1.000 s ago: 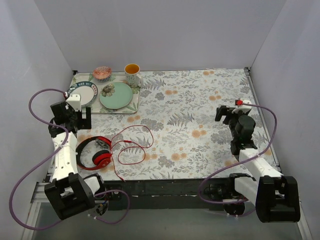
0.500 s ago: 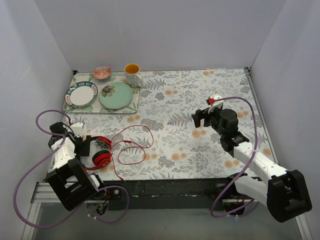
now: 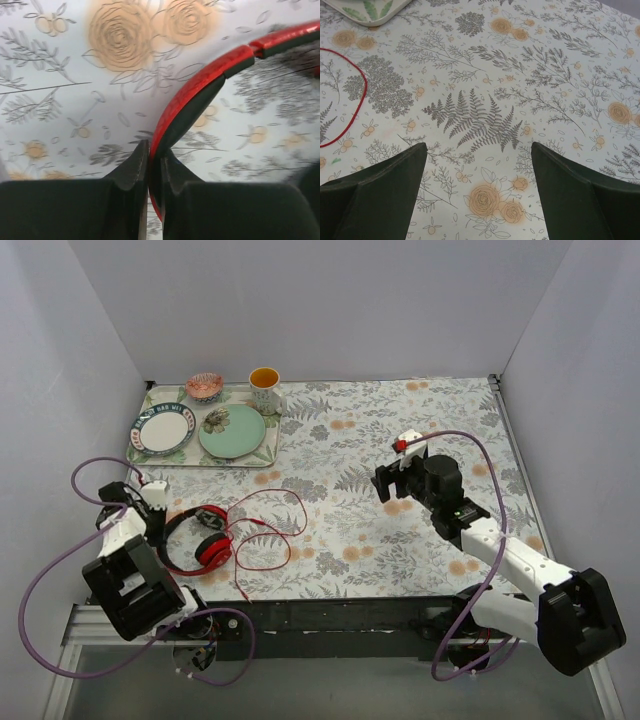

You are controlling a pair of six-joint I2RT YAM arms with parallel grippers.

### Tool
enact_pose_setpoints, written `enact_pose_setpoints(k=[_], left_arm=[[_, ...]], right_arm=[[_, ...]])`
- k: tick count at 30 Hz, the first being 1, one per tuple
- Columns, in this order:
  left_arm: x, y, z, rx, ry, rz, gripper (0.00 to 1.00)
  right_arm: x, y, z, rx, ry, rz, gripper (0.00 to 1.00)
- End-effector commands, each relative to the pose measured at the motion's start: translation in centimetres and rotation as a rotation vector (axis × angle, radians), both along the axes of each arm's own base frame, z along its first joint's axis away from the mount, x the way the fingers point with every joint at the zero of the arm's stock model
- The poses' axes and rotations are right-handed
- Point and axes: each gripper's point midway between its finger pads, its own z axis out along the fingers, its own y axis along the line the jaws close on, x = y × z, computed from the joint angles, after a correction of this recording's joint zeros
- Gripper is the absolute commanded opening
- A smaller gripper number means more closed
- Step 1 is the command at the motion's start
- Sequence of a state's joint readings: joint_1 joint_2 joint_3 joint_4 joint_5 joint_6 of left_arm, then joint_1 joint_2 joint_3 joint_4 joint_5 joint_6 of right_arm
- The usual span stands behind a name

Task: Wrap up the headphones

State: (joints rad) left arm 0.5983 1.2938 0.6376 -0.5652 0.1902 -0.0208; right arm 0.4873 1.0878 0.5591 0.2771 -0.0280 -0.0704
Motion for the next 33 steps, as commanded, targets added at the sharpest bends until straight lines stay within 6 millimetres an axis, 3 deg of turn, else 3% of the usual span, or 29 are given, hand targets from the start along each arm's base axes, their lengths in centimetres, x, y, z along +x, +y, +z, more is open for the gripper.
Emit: enact_pose_setpoints(k=[1,4,5,7,8,10,11,12,13,14,15,16,17,18,19,20,22,23,24,25,26,28,33], left_arm=[[2.8,-2.8,4.0,-0.14,-0.16,-0.062,0.0],[4.8,-3.9,8.9,-0.137,-0.322,-0.084,0.0],[6.0,-5.2,12.1,-0.12,-0.41,-0.143,0.0],[7.0,-7.1,15.1,-0.126,-0.48,-0.184,0.0],[8.0,-8.8,18.0,-0.134,-0.536,-0.236,0.0],[9.3,-9.8,20.7,-0.177,-0.576,-0.234,0.0],[9.9,-11.3,21.9,-0.216,-0.588,-0.243,0.0],[10.9,-11.9,24.3,-0.215,-0.626,-0.261,0.0],[11.4,-12.8,25.4,-0.219,-0.643,-0.284,0.0],[11.8,-15.7,26.7,-0.254,-0.656,-0.341,0.0],[12.4,-16.3,28.4,-0.222,-0.687,-0.338,0.0],[13.0,-17.5,28.8,-0.227,-0.687,-0.352,0.0],[13.1,-20.5,29.2,-0.262,-0.685,-0.392,0.0],[13.4,-21.4,29.5,-0.257,-0.691,-0.396,0.0],[14.2,-21.6,29.7,-0.225,-0.692,-0.366,0.0],[14.2,-23.5,29.9,-0.228,-0.7,-0.396,0.0],[14.7,-24.3,30.5,-0.213,-0.714,-0.375,0.0],[14.8,-25.4,30.5,-0.22,-0.715,-0.391,0.0],[14.9,-25.8,30.6,-0.23,-0.713,-0.385,0.0],[14.9,-26.2,31.1,-0.24,-0.722,-0.389,0.0],[14.9,-26.3,31.2,-0.244,-0.724,-0.389,0.0],[15.1,-26.4,31.6,-0.241,-0.737,-0.389,0.0],[15.3,-26.0,31.6,-0.21,-0.743,-0.395,0.0]], right_arm=[[0.3,2.4,3.3,-0.009,-0.068,0.07,0.93],[-0.3,4.5,4.8,-0.021,-0.1,0.138,0.93],[-0.5,5.2,5.5,-0.022,-0.113,0.16,0.93],[-1.5,7.4,6.6,-0.039,-0.15,0.231,0.93],[-1.5,8.5,8.7,-0.028,-0.198,0.256,0.93],[-2.9,11.3,10.3,-0.053,-0.254,0.347,0.93],[-3.3,12.7,13.0,-0.032,-0.305,0.379,0.93],[-3.6,13.9,13.9,-0.033,-0.323,0.416,0.94],[-5.2,15.8,15.1,-0.003,-0.341,0.494,0.94],[-5.7,16.6,16.3,0.023,-0.358,0.521,0.94],[-5.9,17.7,18.9,0.068,-0.391,0.532,0.94],[-6.4,18.6,19.9,0.101,-0.39,0.54,0.94],[-6.3,18.9,21.0,0.116,-0.401,0.526,0.94],[-5.9,19.4,22.6,0.129,-0.418,0.507,0.94],[-5.3,19.3,23.3,0.121,-0.425,0.432,0.94],[-4.9,19.2,23.9,0.113,-0.44,0.395,0.94],[-3.7,19.2,24.9,0.097,-0.459,0.307,0.95],[-3.0,19.5,23.5,0.044,-0.436,0.296,0.96],[-2.4,19.4,23.4,0.021,-0.423,0.266,0.96],[-1.3,18.6,23.8,-0.006,-0.415,0.188,0.96],[-0.6,18.3,22.4,-0.068,-0.38,0.153,0.96],[0.4,17.1,21.9,-0.12,-0.376,0.074,0.97],[0.2,16.2,18.4,-0.255,-0.314,0.093,0.99]])
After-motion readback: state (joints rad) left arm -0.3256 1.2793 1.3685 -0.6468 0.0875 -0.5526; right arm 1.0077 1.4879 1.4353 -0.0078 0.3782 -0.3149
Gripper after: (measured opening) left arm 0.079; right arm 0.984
